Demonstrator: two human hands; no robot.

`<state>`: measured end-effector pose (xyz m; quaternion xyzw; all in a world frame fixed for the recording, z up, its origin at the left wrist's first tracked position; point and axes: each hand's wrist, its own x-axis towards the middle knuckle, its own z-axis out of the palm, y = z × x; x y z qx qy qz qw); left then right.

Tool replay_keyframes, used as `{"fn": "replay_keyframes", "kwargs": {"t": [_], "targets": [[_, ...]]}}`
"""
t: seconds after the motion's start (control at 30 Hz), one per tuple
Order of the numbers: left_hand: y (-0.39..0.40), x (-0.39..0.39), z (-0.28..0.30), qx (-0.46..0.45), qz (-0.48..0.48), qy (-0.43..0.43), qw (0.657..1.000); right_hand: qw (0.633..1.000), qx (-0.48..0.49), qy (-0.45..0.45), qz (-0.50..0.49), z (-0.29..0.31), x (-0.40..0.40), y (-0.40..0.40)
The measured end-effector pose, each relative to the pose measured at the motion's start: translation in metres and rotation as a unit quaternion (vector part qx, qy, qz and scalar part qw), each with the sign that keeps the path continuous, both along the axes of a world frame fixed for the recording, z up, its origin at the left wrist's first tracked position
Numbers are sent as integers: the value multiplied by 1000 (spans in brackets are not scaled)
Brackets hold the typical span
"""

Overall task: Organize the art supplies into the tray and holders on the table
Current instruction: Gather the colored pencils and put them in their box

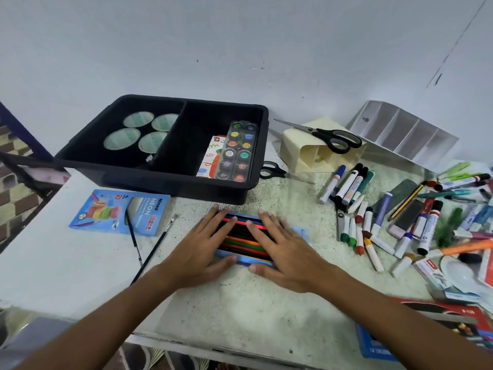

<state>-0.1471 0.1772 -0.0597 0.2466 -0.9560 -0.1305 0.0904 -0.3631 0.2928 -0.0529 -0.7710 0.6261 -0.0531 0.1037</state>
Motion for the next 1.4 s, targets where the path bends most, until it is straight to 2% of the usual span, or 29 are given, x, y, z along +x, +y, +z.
{"fn": "replay_keyframes", "kwargs": {"t": [0.23, 0.47, 0.63, 0.7, 0.8, 0.93, 1.0, 1.13, 1.23, 1.3, 1.4], "targets": [[-12, 4, 6, -27, -38, -26, 999, 991, -79, -87, -71, 16, -18, 7], [-20, -10, 4, -62, -77, -86, 991, 998, -6, -36, -55, 10, -29, 21], [-23, -14, 1, -87, -95, -112, 985, 995, -103, -5, 10, 9, -16, 30], [-23, -13, 1, -103, -95, -105, 984, 994, -109, -21, 14, 8, -10, 29], [-25, -11, 1, -126, -98, -93, 983, 990, -118, -62, -42, 10, -7, 25], [-27, -3, 1, -142, -103, -93, 980, 955, -163, -200, -148, 13, -4, 20], [-27, 0, 1, -150, -103, -94, 979, 944, -194, -223, -148, 17, -4, 20], [-26, 2, -1, -158, -107, -87, 978, 951, -302, -60, 24, 21, -9, 22], [-27, 2, -2, -158, -111, -81, 978, 951, -300, -32, 66, 18, -6, 18], [-27, 2, -2, -164, -114, -86, 976, 969, -241, -2, 43, 15, -6, 12], [-28, 4, -1, -175, -116, -94, 973, 995, -77, 58, -4, 13, -17, 4]]}}
